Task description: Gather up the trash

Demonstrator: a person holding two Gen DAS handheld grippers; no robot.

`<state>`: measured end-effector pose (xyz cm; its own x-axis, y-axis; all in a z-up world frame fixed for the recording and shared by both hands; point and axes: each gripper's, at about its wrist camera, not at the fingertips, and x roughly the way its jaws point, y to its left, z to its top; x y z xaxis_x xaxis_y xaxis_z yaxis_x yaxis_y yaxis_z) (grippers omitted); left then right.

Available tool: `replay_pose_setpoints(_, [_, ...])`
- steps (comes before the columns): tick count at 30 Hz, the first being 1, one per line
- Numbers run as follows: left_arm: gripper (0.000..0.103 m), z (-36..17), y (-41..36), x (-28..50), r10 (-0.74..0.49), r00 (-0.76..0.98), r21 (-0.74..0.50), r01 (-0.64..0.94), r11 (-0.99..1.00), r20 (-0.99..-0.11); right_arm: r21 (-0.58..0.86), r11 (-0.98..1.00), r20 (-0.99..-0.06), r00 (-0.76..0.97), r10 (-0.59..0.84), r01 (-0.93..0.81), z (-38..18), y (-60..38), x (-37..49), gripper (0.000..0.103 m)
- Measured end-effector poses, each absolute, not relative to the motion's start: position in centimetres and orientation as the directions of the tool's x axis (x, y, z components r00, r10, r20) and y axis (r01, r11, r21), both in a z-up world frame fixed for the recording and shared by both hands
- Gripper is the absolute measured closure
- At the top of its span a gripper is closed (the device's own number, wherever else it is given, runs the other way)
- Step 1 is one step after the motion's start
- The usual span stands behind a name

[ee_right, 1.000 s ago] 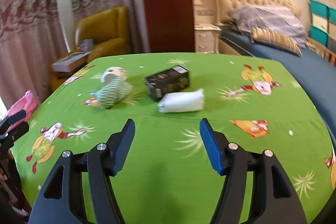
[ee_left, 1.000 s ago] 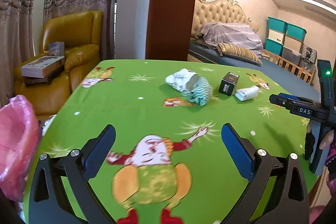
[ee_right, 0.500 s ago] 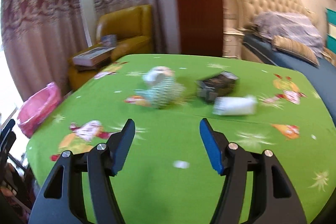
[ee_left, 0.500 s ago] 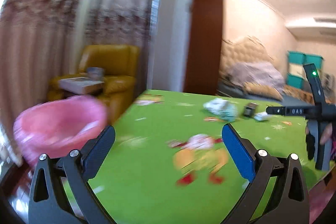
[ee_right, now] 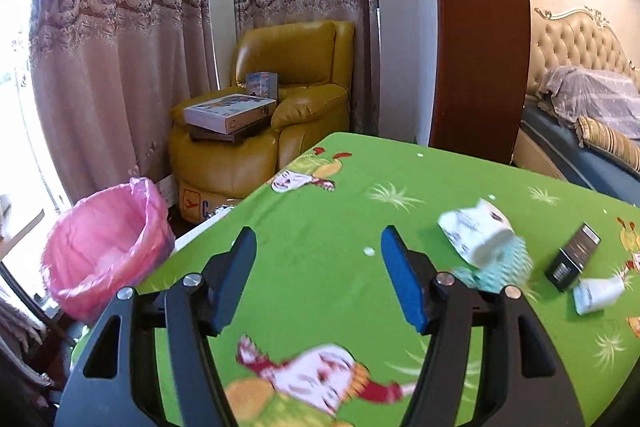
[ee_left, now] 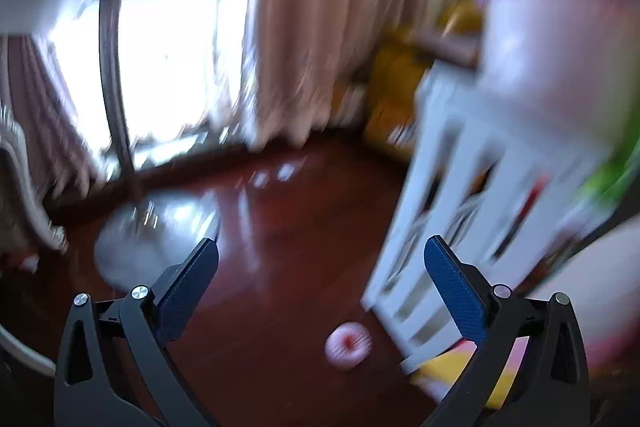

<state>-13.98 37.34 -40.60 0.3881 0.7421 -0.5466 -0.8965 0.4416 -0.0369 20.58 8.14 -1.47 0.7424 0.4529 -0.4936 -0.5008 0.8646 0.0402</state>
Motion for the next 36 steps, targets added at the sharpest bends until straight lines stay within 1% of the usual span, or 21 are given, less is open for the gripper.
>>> replay_pose_setpoints(2, [0.007,-44.4,38.0,-12.3,0.743,0.361,0.021,-0.893,0.45,-0.564,0.044,0.877,-0.494,0.752,0.436,-0.479,-1.8,9.1,21.3,0.04])
replay_pose_setpoints(4, [0.009,-48.7,38.9,-10.1,0.725,0.327,0.069,-0.887,0.457,-0.606,0.075,0.888,-0.5,0.754,0.427,-0.453,-2.3,9.6,22.0,0.039])
replay_pose_setpoints(6, [0.01,-51.5,39.8,-8.9,0.71,0.307,0.075,-0.889,0.452,-0.634,0.089,0.903,-0.522,0.752,0.402,-0.421,-2.9,10.0,22.9,0.039])
replay_pose_setpoints(7, [0.012,-53.6,40.6,-8.0,0.699,0.284,0.078,-0.896,0.436,-0.656,0.086,0.907,-0.532,0.75,0.392,-0.413,-3.1,10.2,23.1,0.039])
replay_pose_setpoints(9, [0.015,-55.9,41.0,-7.2,0.688,0.259,0.083,-0.903,0.421,-0.678,0.081,0.913,-0.549,0.747,0.375,-0.399,-3.6,10.7,23.6,0.039])
replay_pose_setpoints(13, [0.024,-61.8,43.2,-6.3,0.636,0.205,0.097,-0.909,0.406,-0.744,0.028,0.924,-0.559,0.76,0.331,-0.382,-3.7,11.8,24.3,0.039])
replay_pose_setpoints(17, [0.027,-65.3,43.5,-5.1,0.565,0.239,0.066,-0.883,0.465,-0.79,0.008,0.93,-0.57,0.762,0.306,-0.368,-4.0,12.3,25.1,0.039])
replay_pose_setpoints(20, [0.03,-67.8,44.3,-4.3,0.494,0.254,0.028,-0.869,0.494,-0.832,-0.027,0.933,-0.574,0.77,0.28,-0.359,-4.2,12.7,25.2,0.039])
replay_pose_setpoints(22, [0.033,-69.2,45.0,-3.5,0.467,0.256,0.015,-0.865,0.502,-0.846,-0.041,0.934,-0.581,0.769,0.267,-0.355,-4.5,12.7,25.0,0.039])
replay_pose_setpoints(23, [0.034,-69.6,45.3,-3.4,0.455,0.253,0.009,-0.867,0.499,-0.854,-0.046,0.935,-0.582,0.77,0.262,-0.352,-4.6,12.5,25.0,0.039])
replay_pose_setpoints(24, [0.038,-70.0,45.6,-3.2,0.444,0.245,0.008,-0.869,0.495,-0.862,-0.048,0.936,-0.586,0.769,0.256,-0.348,-4.7,12.5,24.9,0.039])
replay_pose_setpoints(25, [0.044,-70.7,46.0,-3.1,0.421,0.233,0.005,-0.871,0.492,-0.877,-0.05,0.937,-0.589,0.768,0.252,-0.345,-4.8,12.4,24.8,0.039])
replay_pose_setpoints(26, [0.048,-71.2,46.3,-3.1,0.402,0.23,-0.002,-0.87,0.493,-0.886,-0.052,0.938,-0.59,0.768,0.249,-0.344,-4.8,12.4,24.7,0.039])
replay_pose_setpoints(27, [0.059,-71.9,46.5,-3.1,0.38,0.226,-0.009,-0.869,0.495,-0.897,-0.055,0.937,-0.587,0.77,0.249,-0.345,-4.7,12.4,24.7,0.039])
replay_pose_setpoints(28, [0.075,-72.3,46.6,-3.2,0.352,0.225,-0.02,-0.865,0.502,-0.909,-0.059,0.936,-0.583,0.773,0.249,-0.347,-4.6,12.3,24.6,0.039])
replay_pose_setpoints(30, [0.08,-72.2,46.4,-3.5,0.338,0.23,-0.028,-0.86,0.51,-0.913,-0.055,0.934,-0.571,0.779,0.259,-0.352,-4.1,12.3,24.4,0.039])
replay_pose_setpoints(33, [0.081,-69.9,46.2,-5.3,0.384,0.256,-0.041,-0.873,0.487,-0.887,-0.037,0.929,-0.555,0.78,0.287,-0.368,-3.6,12.2,24.3,0.039])
replay_pose_setpoints(36, [0.081,-63.8,45.4,-7.7,0.486,0.325,-0.062,-0.874,0.481,-0.812,0.002,0.919,-0.556,0.763,0.329,-0.395,-3.5,12.0,24.1,0.039])
